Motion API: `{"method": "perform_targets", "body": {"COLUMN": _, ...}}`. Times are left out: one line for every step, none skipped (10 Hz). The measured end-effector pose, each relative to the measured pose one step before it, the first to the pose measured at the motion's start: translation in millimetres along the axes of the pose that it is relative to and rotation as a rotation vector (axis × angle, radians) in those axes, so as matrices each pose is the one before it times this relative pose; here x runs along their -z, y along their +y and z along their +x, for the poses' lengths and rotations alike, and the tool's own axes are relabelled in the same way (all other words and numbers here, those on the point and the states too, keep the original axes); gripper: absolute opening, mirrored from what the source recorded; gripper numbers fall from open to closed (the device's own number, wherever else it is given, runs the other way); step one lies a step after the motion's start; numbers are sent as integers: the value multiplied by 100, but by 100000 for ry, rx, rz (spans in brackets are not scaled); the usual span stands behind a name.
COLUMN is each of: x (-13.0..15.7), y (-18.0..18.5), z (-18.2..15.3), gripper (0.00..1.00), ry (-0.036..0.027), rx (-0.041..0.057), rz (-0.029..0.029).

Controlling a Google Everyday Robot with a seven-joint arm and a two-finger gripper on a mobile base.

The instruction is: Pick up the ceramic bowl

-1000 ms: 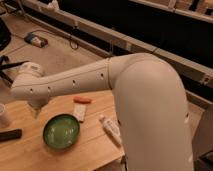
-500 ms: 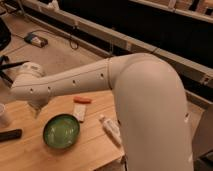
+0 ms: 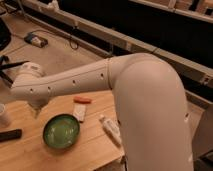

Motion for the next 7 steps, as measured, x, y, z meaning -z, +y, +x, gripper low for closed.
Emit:
{"method": "perform_targets", "body": {"x": -2, "y": -3, "z": 1, "gripper": 80, "ry": -1, "rx": 4, "rz": 5}}
{"method": "perform_targets", "body": {"x": 1, "y": -6, "z": 1, "gripper": 80, "ry": 2, "rx": 10, "rz": 2}}
{"method": "perform_targets", "body": {"x": -2, "y": 4, "z": -3, "gripper": 80, "ry": -9, "rx": -9, "rz": -4}}
{"method": "perform_targets", "body": {"x": 0, "y": -23, "z": 10, "gripper": 80, "ry": -22, "rx": 28, "rz": -2}}
{"method": "perform_targets", "body": {"x": 105, "y": 0, "z": 57, "gripper": 80, "ry": 241, "rx": -990, "rz": -889}}
{"method": "perform_targets", "body": {"x": 271, "y": -861, "z": 398, "gripper": 80, "ry": 408, "rx": -1062, "rz": -1519}}
{"method": "perform_targets", "body": {"x": 495, "y": -1365, "z": 398, "gripper": 80, "ry": 41, "rx": -1334, "rz": -1037}}
